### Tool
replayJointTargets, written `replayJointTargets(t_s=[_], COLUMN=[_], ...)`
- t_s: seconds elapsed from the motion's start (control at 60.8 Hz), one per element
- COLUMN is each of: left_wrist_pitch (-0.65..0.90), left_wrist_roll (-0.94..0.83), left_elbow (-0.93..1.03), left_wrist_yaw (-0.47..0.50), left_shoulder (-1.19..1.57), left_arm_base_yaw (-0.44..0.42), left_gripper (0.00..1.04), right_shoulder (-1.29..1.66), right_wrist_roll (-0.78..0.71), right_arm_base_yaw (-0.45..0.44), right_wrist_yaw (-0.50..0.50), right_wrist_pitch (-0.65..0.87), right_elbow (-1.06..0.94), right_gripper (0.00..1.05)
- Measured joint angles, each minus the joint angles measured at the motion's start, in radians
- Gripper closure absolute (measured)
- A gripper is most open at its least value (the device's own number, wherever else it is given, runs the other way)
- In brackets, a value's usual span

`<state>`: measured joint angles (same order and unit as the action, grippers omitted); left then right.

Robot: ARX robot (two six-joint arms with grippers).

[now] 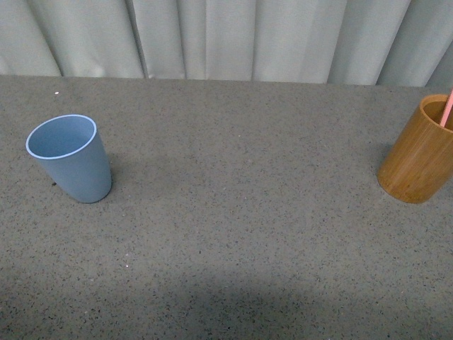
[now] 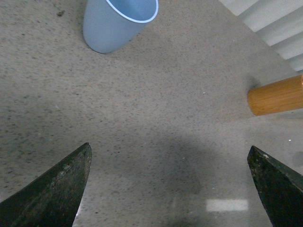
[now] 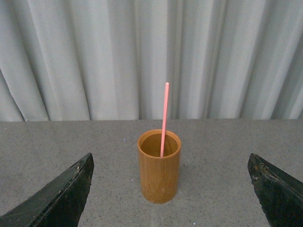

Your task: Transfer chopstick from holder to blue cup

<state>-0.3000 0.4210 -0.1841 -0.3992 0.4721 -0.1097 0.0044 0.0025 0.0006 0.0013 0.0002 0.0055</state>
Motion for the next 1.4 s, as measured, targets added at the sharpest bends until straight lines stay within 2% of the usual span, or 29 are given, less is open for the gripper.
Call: replayJointTargets(t_s=[0.197,0.346,0.428,0.642,0.872,1.399], left_wrist_pitch=[0.302,0.426,0.467,0.522,0.533,0.534], left_wrist_roll=[0.171,0.213,0.217,0.205,0.173,0.141], left_elbow=[-0.095,-0.161,-0.204,-0.28,-0.337,-0.437], left_wrist_yaw=[0.165,0.243,0.265,0.319,0.372,0.445], left_shoulder=[0.313,0.553,0.65,0.851,1.006,1.167], left_arm_base_yaw=[0.175,0.264,0.285,0.279,0.228,0.189], left_gripper=[0.07,0.07,0.07,0.07,0.07,0.07], right_shoulder=[0.0,0.0,0.0,0.0,0.0,0.0], right_wrist_roll=[0.0,0.0,0.0,0.0,0.0,0.0], right_arm_base_yaw=[0.0,0.0,0.0,0.0,0.0,0.0], right_wrist_yaw=[-0.001,0.0,0.0,0.0,0.0,0.0], right_wrist_pitch=[0.0,0.0,0.0,0.0,0.0,0.0], right_elbow=[0.0,0.0,0.0,0.0,0.0,0.0], right_gripper=[0.09,0.09,0.09,0.09,0.09,0.09])
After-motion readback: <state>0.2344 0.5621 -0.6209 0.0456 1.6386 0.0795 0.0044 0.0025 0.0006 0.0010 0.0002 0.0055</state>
